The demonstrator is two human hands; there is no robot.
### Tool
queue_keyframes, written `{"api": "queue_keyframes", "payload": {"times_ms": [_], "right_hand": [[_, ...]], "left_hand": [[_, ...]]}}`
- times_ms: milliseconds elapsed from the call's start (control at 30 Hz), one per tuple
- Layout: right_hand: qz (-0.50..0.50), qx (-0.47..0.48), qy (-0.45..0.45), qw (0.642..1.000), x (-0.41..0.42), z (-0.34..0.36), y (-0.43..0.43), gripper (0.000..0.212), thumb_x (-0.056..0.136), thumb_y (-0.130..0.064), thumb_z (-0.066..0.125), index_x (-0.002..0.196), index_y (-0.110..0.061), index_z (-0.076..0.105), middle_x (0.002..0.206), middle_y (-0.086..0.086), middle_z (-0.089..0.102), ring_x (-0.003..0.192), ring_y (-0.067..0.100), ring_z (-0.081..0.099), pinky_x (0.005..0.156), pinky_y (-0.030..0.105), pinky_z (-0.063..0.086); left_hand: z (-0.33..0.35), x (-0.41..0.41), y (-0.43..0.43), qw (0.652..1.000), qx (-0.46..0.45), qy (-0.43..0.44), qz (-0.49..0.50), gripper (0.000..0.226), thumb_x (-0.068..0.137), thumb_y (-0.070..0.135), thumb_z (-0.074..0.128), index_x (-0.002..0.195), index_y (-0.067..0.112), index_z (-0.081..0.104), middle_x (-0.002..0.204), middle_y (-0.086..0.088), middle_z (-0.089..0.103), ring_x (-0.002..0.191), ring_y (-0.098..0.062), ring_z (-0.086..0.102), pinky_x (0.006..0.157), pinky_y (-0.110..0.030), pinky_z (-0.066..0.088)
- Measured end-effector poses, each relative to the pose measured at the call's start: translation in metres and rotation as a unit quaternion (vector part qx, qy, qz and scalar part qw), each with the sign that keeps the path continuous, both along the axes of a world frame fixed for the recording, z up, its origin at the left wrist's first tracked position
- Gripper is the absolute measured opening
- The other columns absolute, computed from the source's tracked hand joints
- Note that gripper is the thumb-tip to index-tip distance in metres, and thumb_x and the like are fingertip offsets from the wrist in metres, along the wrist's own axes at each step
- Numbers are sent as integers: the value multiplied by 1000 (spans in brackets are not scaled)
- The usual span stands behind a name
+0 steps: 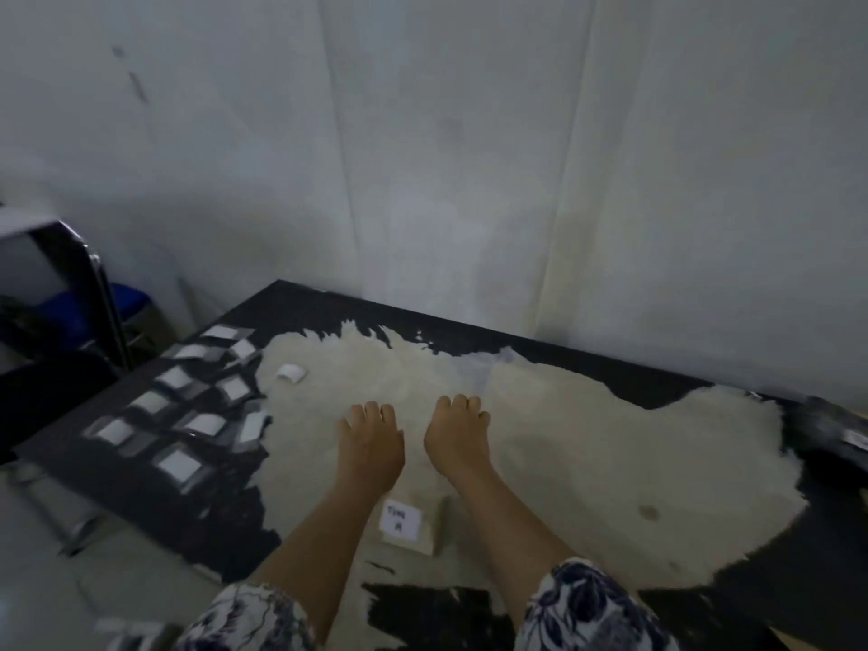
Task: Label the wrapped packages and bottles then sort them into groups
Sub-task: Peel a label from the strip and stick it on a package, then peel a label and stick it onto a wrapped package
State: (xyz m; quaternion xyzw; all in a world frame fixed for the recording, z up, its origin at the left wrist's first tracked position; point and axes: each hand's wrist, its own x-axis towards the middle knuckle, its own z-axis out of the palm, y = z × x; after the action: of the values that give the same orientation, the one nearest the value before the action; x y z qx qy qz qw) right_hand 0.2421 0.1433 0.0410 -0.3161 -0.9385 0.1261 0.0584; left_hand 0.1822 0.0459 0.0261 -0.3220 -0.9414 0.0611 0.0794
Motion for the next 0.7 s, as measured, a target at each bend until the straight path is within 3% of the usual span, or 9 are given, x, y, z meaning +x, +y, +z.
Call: {"api": "queue_keyframes", "payload": {"times_ms": [100,200,267,467,567,700], "right_hand": [[17,-27,-13,999,-55,-5,-12,30,92,-8,36,119,-6,49,127,16,48,119,32,38,100,40,34],[36,-42,-36,998,-106,-11,-27,31,93,-8,35,121,-5,48,129,17,46,121,34,37,100,41,34],[47,-46,-49,997,-126,-13,-34,32,93,-7,35,123,-4,48,129,18,46,121,34,37,100,40,34],[63,-61,-88,992,-183,-27,-56,30,95,-9,35,122,-5,48,129,17,46,121,33,36,100,40,33],[47,-61,-97,992,-206,-32,-60,32,94,-10,35,123,-4,48,130,17,45,123,33,35,101,41,32],[9,-72,-104,992,-229,-39,-71,32,94,-8,35,122,-5,49,130,16,46,121,32,36,100,40,33]], "left_hand": [[-3,-59,-22,999,-34,-29,21,25,73,33,74,79,11,65,83,-11,61,74,-29,59,63,-35,49],[-13,-118,-41,995,-70,-68,27,26,96,20,40,117,9,51,132,-14,40,116,-31,44,93,-39,40],[-16,-142,-48,991,-87,-101,22,31,97,13,31,123,8,46,145,-15,25,126,-31,34,101,-38,34],[-25,-212,-61,985,-103,-126,50,38,95,16,33,130,5,47,155,-11,7,135,-30,22,108,-39,27],[-30,-241,-61,980,-106,-158,58,47,95,15,33,140,5,35,157,-8,-5,141,-33,11,113,-43,19],[-44,-270,-69,978,-96,-184,34,57,95,18,33,148,8,15,157,-2,-6,142,-32,7,114,-45,18]]}}
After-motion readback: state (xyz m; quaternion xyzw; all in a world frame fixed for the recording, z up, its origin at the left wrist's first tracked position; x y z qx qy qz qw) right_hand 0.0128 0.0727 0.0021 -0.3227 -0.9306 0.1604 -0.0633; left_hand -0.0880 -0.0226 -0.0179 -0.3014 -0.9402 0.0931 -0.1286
